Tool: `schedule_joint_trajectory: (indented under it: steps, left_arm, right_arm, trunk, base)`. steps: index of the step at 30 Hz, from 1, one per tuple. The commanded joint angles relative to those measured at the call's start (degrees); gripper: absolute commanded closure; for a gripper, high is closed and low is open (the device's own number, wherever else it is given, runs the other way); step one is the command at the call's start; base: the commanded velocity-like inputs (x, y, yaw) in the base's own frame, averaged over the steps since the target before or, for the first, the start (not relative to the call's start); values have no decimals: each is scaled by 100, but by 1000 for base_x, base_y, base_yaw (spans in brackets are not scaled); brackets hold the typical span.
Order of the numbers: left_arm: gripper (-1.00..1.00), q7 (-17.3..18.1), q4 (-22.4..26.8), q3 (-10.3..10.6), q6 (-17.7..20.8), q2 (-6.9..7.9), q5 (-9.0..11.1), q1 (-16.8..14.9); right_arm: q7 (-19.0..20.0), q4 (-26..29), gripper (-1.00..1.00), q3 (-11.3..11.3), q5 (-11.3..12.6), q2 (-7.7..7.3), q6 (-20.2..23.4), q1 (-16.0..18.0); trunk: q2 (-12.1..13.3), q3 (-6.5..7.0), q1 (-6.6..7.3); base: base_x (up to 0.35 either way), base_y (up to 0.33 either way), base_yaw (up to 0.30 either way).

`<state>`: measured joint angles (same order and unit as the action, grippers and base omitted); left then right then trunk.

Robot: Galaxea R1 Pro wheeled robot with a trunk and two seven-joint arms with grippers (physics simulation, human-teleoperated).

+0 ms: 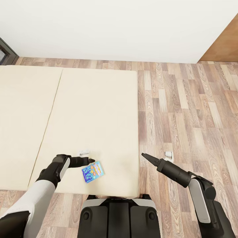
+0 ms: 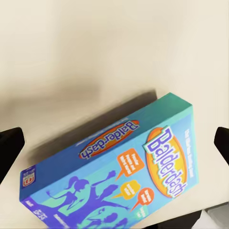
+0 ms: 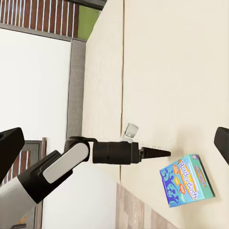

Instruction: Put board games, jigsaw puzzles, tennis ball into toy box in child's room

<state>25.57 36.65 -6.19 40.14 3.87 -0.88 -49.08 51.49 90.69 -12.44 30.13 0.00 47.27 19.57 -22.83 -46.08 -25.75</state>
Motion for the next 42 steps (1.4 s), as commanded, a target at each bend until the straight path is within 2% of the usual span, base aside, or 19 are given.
schedule_joint_trajectory:
  steps: [1, 13, 27, 42]
  left_arm:
    - [-100, 12, 1, -22, 38, 5, -9, 12]
    - [-100, -296, -440, -23, -35, 34, -9, 38]
    - [-100, -326, -717, -24, -159, 35, -14, 30]
    - [-100, -319, -747, -23, -336, 35, -19, 30]
  right_arm:
    - [10, 1, -100, -4, 11, 0, 28, 2]
    - [10, 1, -100, -4, 11, 1, 28, 2]
    - [10, 1, -100, -4, 11, 0, 28, 2]
    - [10, 1, -100, -4, 11, 0, 28, 2]
  trunk:
    - [-9, -6, -3]
    - [-9, -6, -3]
    - [-9, -6, -3]
    - [-9, -6, -3]
  base:
    - [0, 0, 0]
    - [0, 0, 0]
    - [0, 0, 0]
    - [0, 0, 0]
